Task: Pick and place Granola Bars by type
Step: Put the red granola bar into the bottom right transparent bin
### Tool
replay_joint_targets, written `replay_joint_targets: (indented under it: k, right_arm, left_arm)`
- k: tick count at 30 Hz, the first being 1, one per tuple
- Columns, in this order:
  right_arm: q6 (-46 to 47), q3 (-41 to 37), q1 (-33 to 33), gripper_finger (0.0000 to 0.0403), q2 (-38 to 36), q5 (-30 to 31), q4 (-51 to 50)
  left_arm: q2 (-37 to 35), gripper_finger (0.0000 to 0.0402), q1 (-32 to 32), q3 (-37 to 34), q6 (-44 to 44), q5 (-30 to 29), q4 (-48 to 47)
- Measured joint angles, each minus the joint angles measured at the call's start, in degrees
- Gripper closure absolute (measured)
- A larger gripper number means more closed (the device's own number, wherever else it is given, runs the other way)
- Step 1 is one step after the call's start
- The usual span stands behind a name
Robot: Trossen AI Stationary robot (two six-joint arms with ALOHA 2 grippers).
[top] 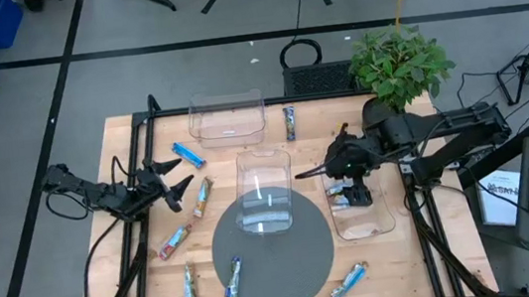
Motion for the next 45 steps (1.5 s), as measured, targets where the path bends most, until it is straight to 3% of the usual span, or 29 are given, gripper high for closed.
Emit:
replay_joint_targets:
  k: [18,33,45]
  right_arm:
    - [-9.4,11.6,1.7,0.0080,0.2,-0.1,7.4]
    - [-11.7,13.2,2.7,0.0080,4.2,0.0,36.8]
    - [-12.0,13.2,2.3,0.0080,12.8,0.3,55.7]
  left_arm:
    - [0.0,0.0078,0.0,0.0,0.0,0.0,0.0]
    - [0.0,0.0078,0.0,0.0,0.0,0.0,0.0]
    - [0.0,0.0078,0.0,0.0,0.0,0.0,0.0]
